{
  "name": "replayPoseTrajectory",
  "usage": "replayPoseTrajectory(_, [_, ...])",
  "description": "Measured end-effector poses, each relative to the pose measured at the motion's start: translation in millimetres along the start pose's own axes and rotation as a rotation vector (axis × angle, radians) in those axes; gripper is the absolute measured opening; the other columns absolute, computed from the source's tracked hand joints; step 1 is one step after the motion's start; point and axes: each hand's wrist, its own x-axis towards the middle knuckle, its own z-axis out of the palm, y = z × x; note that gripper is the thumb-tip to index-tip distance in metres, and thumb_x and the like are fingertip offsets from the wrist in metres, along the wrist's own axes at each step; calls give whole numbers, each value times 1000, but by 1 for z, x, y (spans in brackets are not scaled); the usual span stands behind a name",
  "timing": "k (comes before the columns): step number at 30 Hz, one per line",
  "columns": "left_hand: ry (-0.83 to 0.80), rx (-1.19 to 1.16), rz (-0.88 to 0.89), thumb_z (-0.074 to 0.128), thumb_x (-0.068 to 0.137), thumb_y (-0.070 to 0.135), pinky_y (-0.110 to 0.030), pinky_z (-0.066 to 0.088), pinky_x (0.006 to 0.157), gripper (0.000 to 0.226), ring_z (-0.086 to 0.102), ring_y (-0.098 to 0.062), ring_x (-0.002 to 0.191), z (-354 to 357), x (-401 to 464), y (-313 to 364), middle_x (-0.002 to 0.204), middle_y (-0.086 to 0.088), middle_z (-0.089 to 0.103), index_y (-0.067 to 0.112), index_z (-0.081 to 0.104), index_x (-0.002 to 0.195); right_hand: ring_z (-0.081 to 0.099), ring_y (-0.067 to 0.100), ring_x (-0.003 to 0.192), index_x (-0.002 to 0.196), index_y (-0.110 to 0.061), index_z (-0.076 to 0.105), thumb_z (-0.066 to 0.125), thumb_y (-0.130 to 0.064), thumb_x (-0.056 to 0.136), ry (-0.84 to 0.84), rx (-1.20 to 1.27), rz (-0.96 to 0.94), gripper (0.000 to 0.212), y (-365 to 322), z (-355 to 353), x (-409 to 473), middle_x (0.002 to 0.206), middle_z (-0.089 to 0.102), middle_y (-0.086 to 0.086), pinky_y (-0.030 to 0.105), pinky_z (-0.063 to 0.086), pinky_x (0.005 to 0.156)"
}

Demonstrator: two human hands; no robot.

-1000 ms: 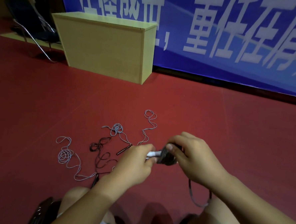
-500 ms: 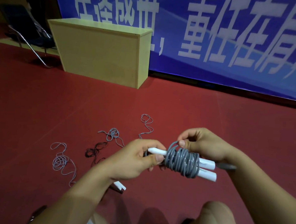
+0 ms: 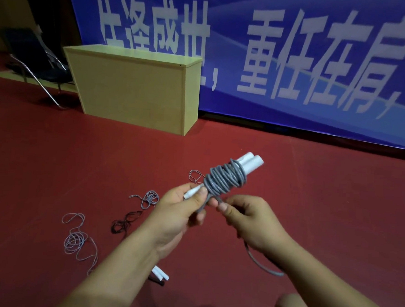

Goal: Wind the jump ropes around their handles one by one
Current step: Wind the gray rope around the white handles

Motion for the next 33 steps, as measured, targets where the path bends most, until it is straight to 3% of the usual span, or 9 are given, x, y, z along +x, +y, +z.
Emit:
replayPoseTrajectory(5, [217,49,-3,55,99,20,-18,37,48,21,42,-9,49,-4,15,-6,78,-1,69,1,62,108,42,6,53,77,-13,60,61,-30,92,-31,-283,-100,23,-12,2,-2,60,55,3,30,38,56])
replayPoseTrajectory(10, [394,242,91,58,98,16,-19,33,45,16,37,-9,46,-8,28,-15,67,1,66,5,59,88,50,18,65,100,-14,61,57,-27,86,-97,-398,-128,20,-25,6,-5,69,58,1,37,43,65])
replayPoseTrajectory(14, [513,440,182,64,95,16,-18,34,47,19,40,-1,44,-19,33,-19,60,6,59,11,58,77,51,15,67,94,-17,63,56,-24,83,-199,-429,-95,14,-33,-1,-6,72,60,-1,26,40,62])
replayPoseTrajectory(16, [557,507,212,65,94,16,-14,32,46,21,41,2,44,-27,34,-19,56,9,56,11,57,75,53,12,68,90,-18,65,56,-27,88,-187,-444,-89,12,-36,-4,-7,72,61,-4,28,41,64])
replayPoseTrajectory(19, [540,580,205,66,93,19,-20,37,51,19,47,-3,50,-37,32,-22,57,8,61,13,59,76,53,14,64,82,-16,62,54,-33,93,-108,-440,-80,22,-38,-7,-5,66,58,-1,32,41,62])
replayPoseTrajectory(21, [514,635,206,67,92,22,-25,39,54,16,51,-6,53,-42,30,-25,60,6,65,17,61,78,50,13,60,77,-16,59,55,-34,94,-67,-424,-89,25,-38,-9,-4,62,54,-1,27,38,57])
replayPoseTrajectory(26, [461,763,268,69,91,21,-19,34,49,16,44,0,48,-47,21,-25,59,5,62,18,62,77,46,8,57,66,-27,49,57,-33,95,-22,-405,-151,30,-41,-13,-4,54,47,-7,18,33,53])
replayPoseTrajectory(30, [401,910,249,70,88,23,-18,31,49,15,44,-2,48,-45,16,-30,52,21,54,20,61,76,49,14,61,78,-21,62,57,-35,95,-11,-401,-217,22,-43,-12,-2,58,52,-6,25,36,55])
replayPoseTrajectory(33, [319,1005,192,70,86,29,-29,37,52,15,45,-3,49,-46,14,-31,54,14,56,23,60,77,53,12,61,79,-23,64,56,-38,94,14,-444,-253,22,-41,-12,-1,64,58,-8,36,45,58])
